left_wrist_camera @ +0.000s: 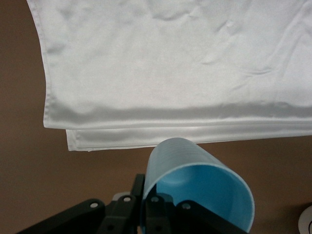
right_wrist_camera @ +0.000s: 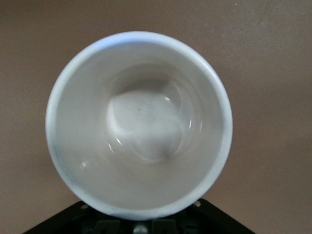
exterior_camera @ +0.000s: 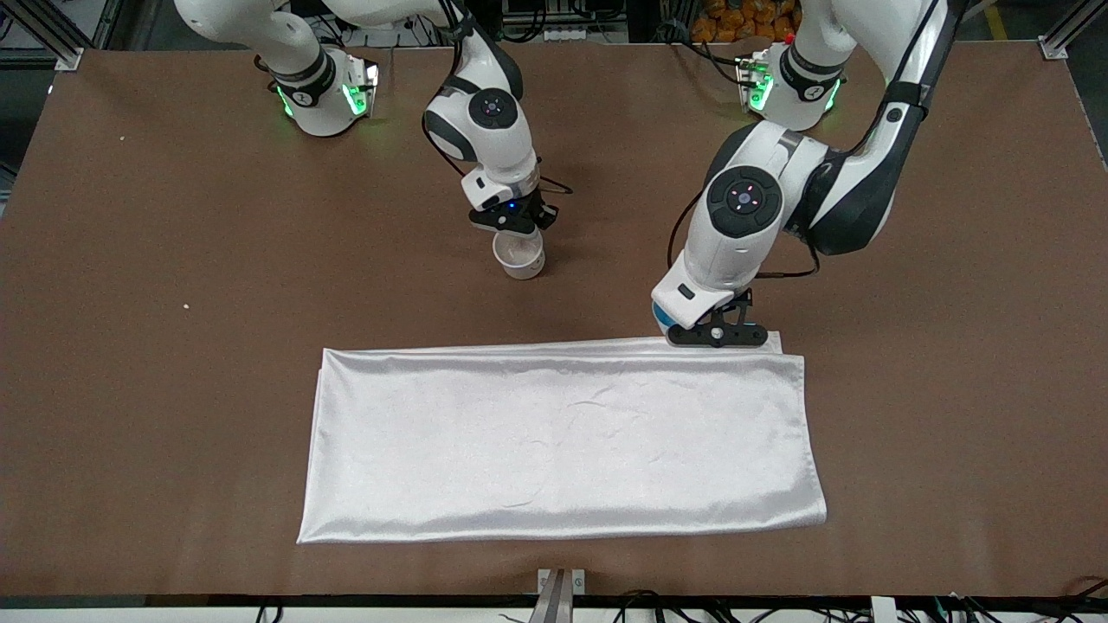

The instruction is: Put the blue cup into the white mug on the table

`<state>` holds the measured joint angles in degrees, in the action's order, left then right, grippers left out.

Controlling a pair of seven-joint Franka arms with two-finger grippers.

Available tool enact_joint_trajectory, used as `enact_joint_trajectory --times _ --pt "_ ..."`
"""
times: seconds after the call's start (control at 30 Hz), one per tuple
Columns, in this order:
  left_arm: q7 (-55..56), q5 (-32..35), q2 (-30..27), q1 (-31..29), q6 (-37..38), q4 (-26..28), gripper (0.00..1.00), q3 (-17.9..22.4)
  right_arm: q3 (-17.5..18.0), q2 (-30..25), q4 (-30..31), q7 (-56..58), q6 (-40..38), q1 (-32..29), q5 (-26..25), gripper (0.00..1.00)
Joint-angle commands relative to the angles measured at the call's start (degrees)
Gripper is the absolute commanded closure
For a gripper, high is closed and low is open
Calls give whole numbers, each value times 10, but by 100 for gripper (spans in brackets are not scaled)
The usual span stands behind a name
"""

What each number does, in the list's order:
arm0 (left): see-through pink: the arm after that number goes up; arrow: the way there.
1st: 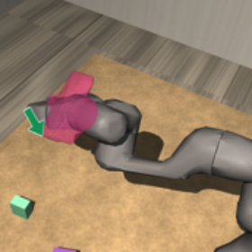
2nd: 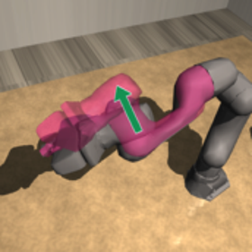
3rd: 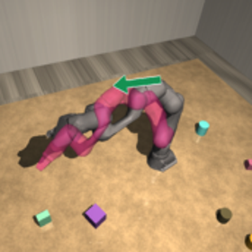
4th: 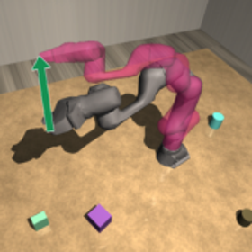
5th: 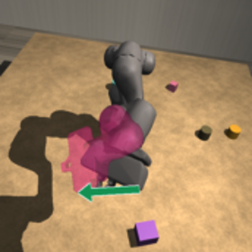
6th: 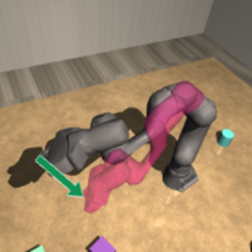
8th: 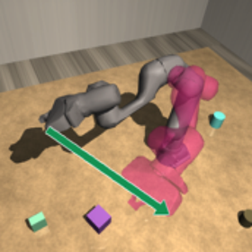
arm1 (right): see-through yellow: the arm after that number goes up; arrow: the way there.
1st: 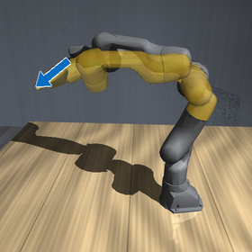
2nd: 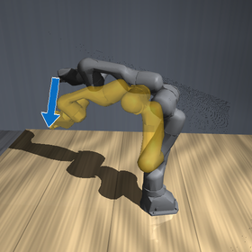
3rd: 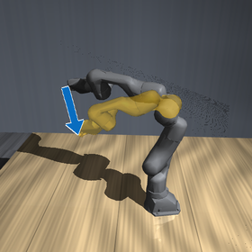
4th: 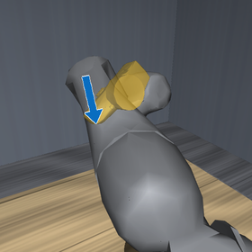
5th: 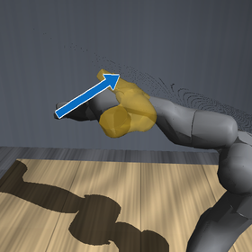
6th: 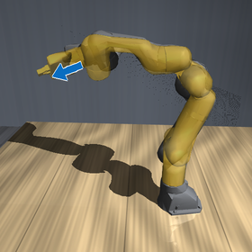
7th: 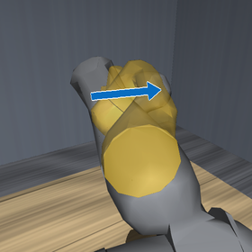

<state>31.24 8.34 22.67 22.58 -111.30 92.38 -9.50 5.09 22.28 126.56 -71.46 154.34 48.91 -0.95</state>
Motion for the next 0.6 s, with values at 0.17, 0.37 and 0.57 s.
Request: enact_joint_trajectory --times 0.17,0.37,0.57 --pt "18 4 -6 4 4 -19 100 -1 -16 -1 -12 -68 -7 7 -5 0" --pt "19 -14 -10 4 5 -23 100 -2 -16 -13 -21 -69 -27 7 -6 0" --pt "20 -20 -10 4 5 -24 100 -5 -16 -42 -36 -67 -81 6 -6 0"
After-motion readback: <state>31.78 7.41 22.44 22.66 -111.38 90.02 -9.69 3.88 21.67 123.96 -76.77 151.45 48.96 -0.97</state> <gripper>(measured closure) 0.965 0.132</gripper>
